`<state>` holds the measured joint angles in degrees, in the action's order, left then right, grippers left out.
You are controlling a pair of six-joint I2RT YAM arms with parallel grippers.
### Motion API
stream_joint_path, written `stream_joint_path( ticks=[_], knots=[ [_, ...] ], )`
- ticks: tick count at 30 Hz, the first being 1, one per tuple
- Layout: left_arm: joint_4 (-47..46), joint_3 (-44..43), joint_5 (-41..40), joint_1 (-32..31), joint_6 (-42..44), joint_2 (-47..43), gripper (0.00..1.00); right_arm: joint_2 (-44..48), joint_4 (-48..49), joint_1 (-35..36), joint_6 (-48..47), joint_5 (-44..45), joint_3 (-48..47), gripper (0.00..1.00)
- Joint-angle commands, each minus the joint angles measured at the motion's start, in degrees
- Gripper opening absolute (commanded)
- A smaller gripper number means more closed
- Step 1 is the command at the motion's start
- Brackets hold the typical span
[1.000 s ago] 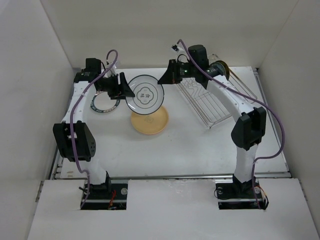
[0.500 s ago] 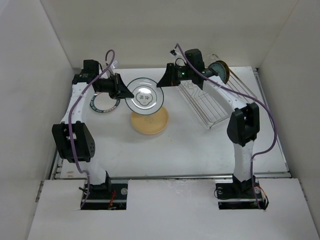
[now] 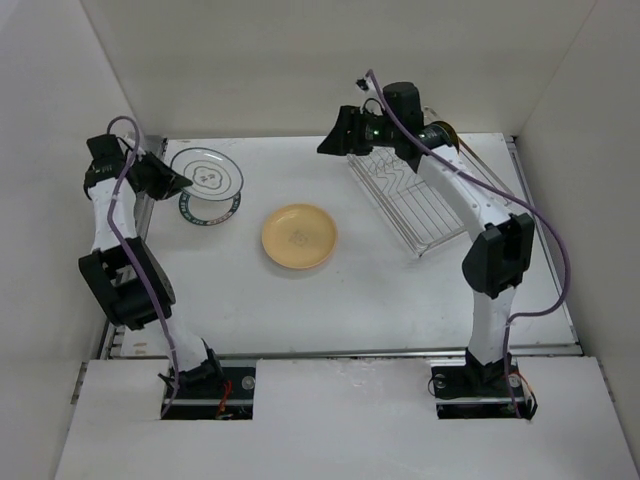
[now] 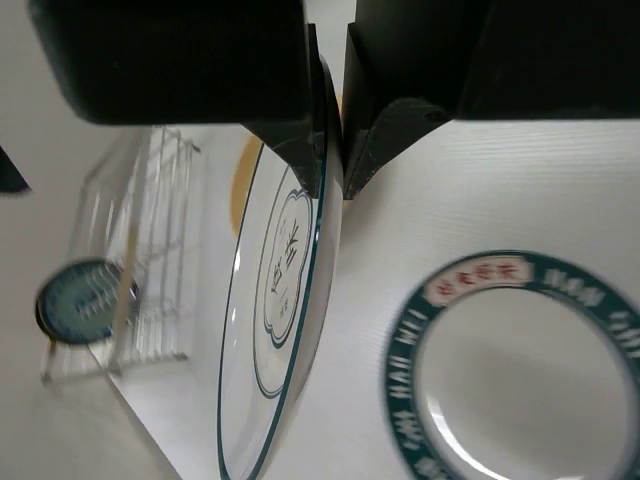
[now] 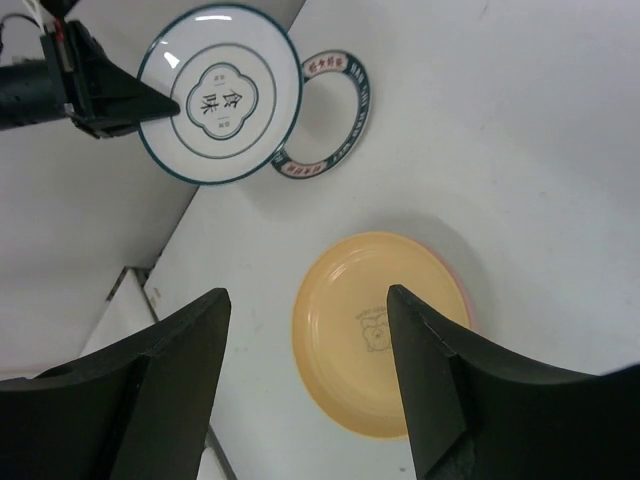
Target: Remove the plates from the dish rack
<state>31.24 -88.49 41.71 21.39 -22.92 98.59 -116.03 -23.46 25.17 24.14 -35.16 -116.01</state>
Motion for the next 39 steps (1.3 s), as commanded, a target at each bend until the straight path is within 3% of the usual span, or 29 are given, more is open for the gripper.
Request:
stream_joint_path(
  ticks=[1,15,17,18,20,26,39],
  knots=[
    [-5.3,0.9,-8.0,2.7,-4.6,1.4,0.0,5.9,-0.5,-1.1,-2.9,4.6,-3.1,0.7],
    [-3.4,-5.2,-19.1,2.7,-2.4,15.8,0.01,10.2,-5.4,-1.1,-8.8,8.4,-1.2,0.7],
    [-1.5,-5.7,-19.7,2.7,-1.6,16.6,0.09,10.7,-6.1,-1.1,-9.4,9.1,-1.2,0.71],
    [-0.8,-5.7,-19.7,2.7,-1.6,17.1,0.2,10.7,-6.7,-1.1,-9.4,9.1,-1.2,0.71],
    [1.4,-5.7,-20.9,2.7,-1.1,17.1,0.33,10.7,-6.7,-1.1,-9.9,9.6,-1.8,0.71],
    [7.1,-6.3,-24.3,2.1,1.1,17.1,0.49,10.7,-7.7,-1.1,-10.4,11.1,-3.6,0.71],
    [15.4,-13.7,-31.5,-2.4,9.2,21.2,0.51,10.7,-9.3,-1.1,-11.5,14.0,-4.1,0.73]
  ],
)
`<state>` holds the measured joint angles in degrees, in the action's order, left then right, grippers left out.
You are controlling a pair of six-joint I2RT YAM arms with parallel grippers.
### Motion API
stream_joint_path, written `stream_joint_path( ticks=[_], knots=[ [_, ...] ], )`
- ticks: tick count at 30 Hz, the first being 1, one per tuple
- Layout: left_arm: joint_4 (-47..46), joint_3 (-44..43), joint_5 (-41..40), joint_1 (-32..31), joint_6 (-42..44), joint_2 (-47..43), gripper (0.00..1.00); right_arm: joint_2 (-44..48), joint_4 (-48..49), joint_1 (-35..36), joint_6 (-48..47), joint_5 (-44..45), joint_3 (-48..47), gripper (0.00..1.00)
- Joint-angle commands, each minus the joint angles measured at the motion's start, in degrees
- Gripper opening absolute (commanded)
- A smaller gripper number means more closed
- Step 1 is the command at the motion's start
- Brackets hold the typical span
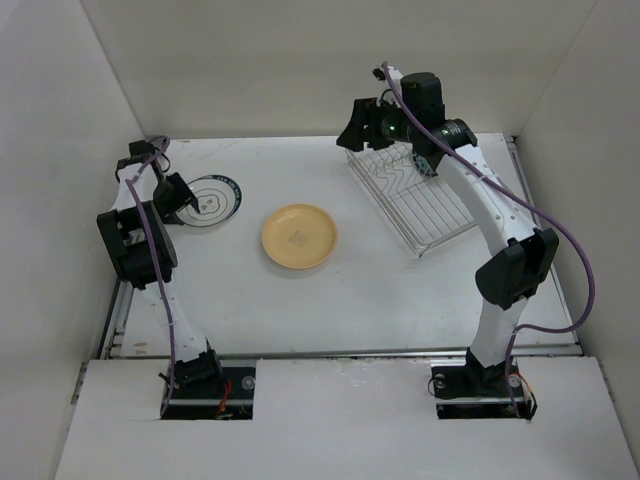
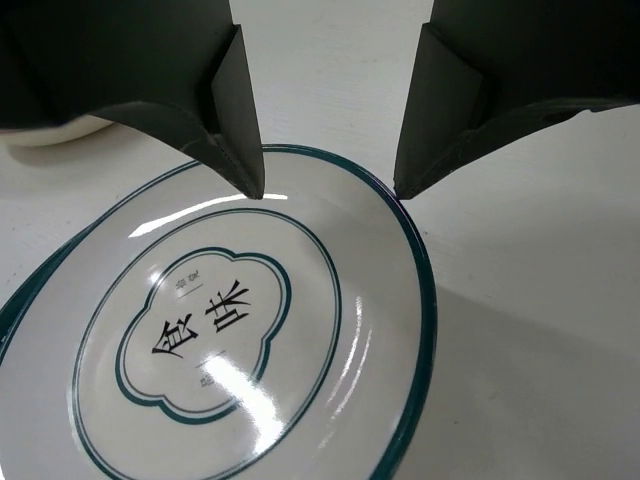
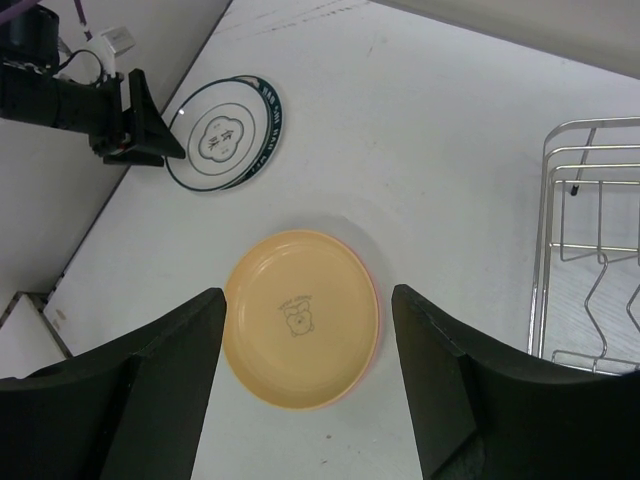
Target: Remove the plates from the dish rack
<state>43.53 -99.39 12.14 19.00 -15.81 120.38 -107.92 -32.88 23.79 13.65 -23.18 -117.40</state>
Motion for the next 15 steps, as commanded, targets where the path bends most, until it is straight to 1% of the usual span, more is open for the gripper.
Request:
stream_joint_path(
  ticks=[1,3,4,10,15],
  knots=[
    [2.4,-2.8,-1.9,0.0,2.1,-0.6,0.53,2.6,0.1,0.3,-1.0,2.0,-2.7,0.73],
    [1.8,-2.8,-0.9,0.0,2.9,-0.6,0.53,2.6,-0.4,-0.2,-1.0,3.5,-2.7,0.73],
    [1.8,-4.5,-0.9,0.0,3.4,0.5,0.53,2.6,-0.9,-0.8,-1.0,3.5,-3.4,0.75],
    [3.2,-7.1,-0.4,-0.5,2.9,2.8,0.53,2.6,-2.7,-1.8,-0.5,5.2,-3.9,0.75],
    [1.9,-8.0,4.8,-0.5,4.2,3.6,0.53,2.6,-2.7,-3.0,0.1,5.8,-3.9,0.75]
  ],
)
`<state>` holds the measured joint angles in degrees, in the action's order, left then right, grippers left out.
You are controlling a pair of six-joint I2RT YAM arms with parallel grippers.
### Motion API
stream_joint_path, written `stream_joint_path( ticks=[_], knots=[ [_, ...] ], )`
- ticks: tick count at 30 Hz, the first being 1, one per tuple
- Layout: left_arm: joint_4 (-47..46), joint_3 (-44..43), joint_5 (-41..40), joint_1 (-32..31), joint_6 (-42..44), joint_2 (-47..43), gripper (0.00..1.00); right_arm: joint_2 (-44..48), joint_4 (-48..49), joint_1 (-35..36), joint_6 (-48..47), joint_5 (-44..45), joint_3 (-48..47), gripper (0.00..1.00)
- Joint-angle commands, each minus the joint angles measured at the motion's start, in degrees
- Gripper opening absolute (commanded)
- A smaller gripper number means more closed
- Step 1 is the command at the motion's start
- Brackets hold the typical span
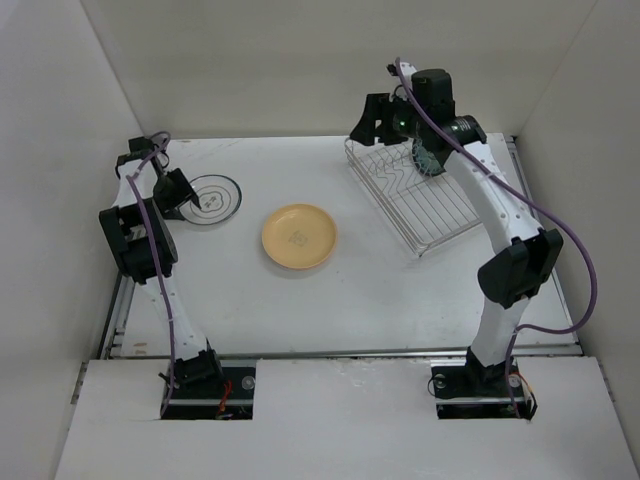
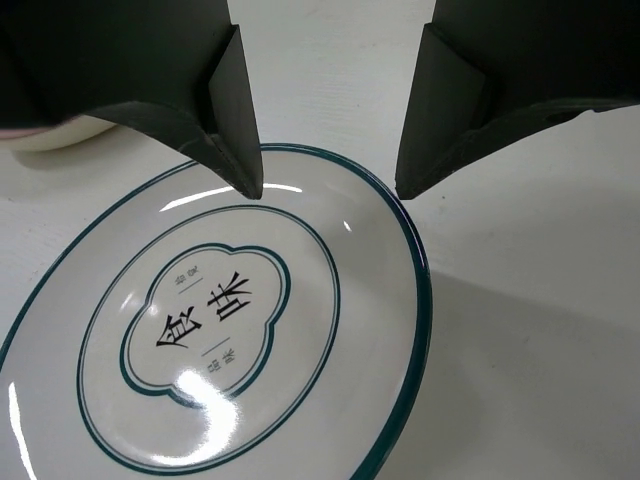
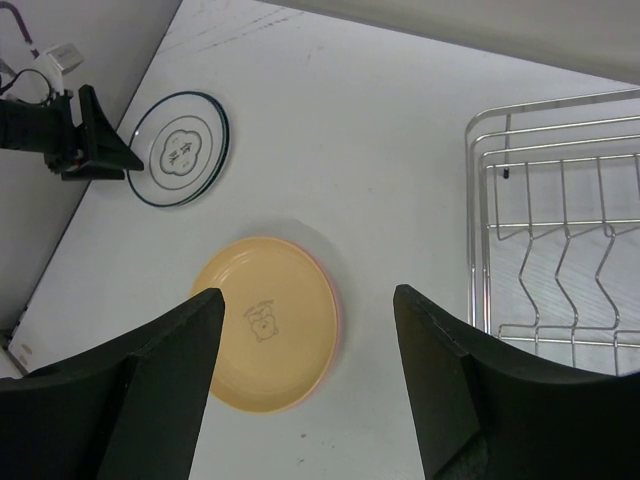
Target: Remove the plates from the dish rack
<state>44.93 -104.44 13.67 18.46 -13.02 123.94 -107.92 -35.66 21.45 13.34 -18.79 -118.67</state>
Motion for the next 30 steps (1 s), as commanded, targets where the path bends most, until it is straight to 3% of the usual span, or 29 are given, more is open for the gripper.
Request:
stream_joint_path(
  ticks=[1,5,10,20,23,28,30],
  knots=[
    [0.5,-3.9,3.8,0.0,2.0,0.9,0.53,2.6,0.1,-1.1,0.9,1.4,-2.6,0.75],
    [1.8,-5.8,6.2,0.0,2.6,2.9,0.53,2.6,0.1,-1.8,0.9,1.9,-2.1,0.75],
    [3.0,-5.2,-1.2,0.0,1.2,1.4,0.53,2.6,-0.5,-2.3,1.4,4.4,-2.1,0.75],
    [3.0,-3.2,-5.3,0.0,2.3,-8.0,0.54,-5.8,-10.0,-10.3,5.8,34.4,-14.0,0.77],
    [3.0,-3.2,-5.3,0.0,3.6,-9.4,0.55,-10.3,-10.0,-13.1,4.3,35.5,-16.6,0.71],
    [6.3,-5.2,-5.3,-0.5,4.9,-11.0,0.55,-15.9,-3.7,-13.6,-1.3,41.4,-17.1,0.49],
    [6.3,-4.3,-5.3,-0.5,5.5,-12.5,0.55,-17.6,-2.4,-13.6,-3.2,44.2,-17.9,0.48]
  ],
)
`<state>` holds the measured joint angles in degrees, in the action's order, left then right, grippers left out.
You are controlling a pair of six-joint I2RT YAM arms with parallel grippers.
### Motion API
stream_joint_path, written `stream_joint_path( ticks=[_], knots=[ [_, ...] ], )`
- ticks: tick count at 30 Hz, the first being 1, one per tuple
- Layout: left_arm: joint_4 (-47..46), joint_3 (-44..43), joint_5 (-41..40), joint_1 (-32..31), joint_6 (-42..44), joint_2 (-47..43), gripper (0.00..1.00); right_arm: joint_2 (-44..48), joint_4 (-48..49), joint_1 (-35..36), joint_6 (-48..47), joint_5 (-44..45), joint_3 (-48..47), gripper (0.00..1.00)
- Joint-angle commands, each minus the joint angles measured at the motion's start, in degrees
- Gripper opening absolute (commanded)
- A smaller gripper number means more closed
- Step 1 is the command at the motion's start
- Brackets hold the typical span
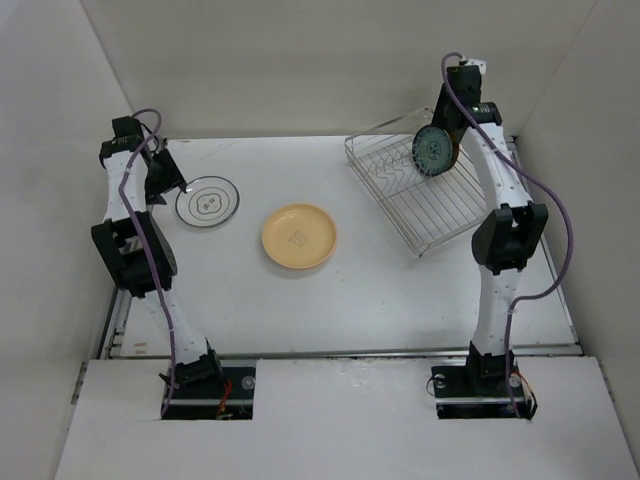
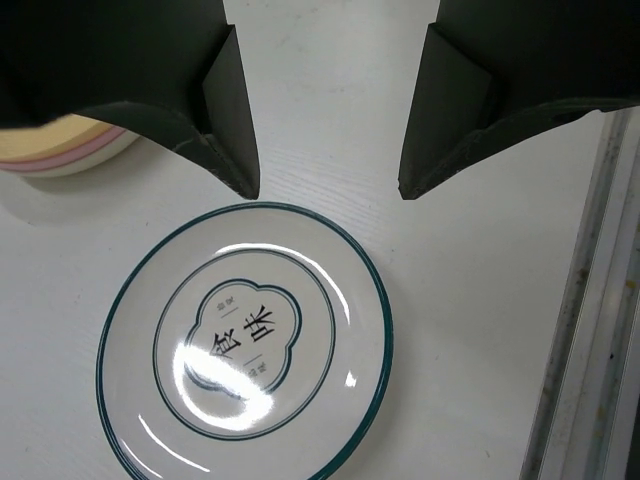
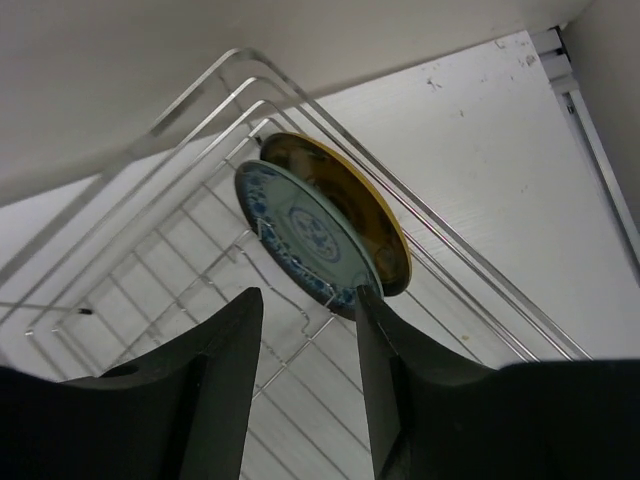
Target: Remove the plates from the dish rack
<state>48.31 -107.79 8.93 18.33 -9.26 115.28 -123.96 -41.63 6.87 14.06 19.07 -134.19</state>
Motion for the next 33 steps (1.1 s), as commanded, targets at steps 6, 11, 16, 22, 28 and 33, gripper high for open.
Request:
stream_joint_path(
  ticks=[6,11,16,22,28,33],
  knots=[
    [-0.5,6.0,0.5,-0.9,6.2,-12.7,0.55,-4.0,7.6,-0.3,-4.1,9.9,-3.1,0.48],
    [-2.0,10.3,1.1,-2.1,7.2,-18.0,0.55,-5.9,9.2,-0.3,-4.0,10.5,-1.8,0.49],
    [-2.0,11.6,0.3,-2.1,7.9,-19.0,0.55,-9.1,9.8,-1.3,-3.5,7.9,-1.8,0.49],
    [-2.0,12.8,-1.5,-2.1,8.4,-20.1,0.56,-10.4,10.4,-1.3,-1.5,5.5,0.9,0.49],
    [-2.0,13.3,-2.0,-2.1,8.4,-19.6,0.56,-11.6,11.0,-1.9,-1.0,4.5,2.0,0.49],
    [-2.0,13.3,-2.5,-2.1,8.4,-19.6,0.56,-13.7,11.5,-1.9,-1.0,3.0,2.0,0.48]
  ],
)
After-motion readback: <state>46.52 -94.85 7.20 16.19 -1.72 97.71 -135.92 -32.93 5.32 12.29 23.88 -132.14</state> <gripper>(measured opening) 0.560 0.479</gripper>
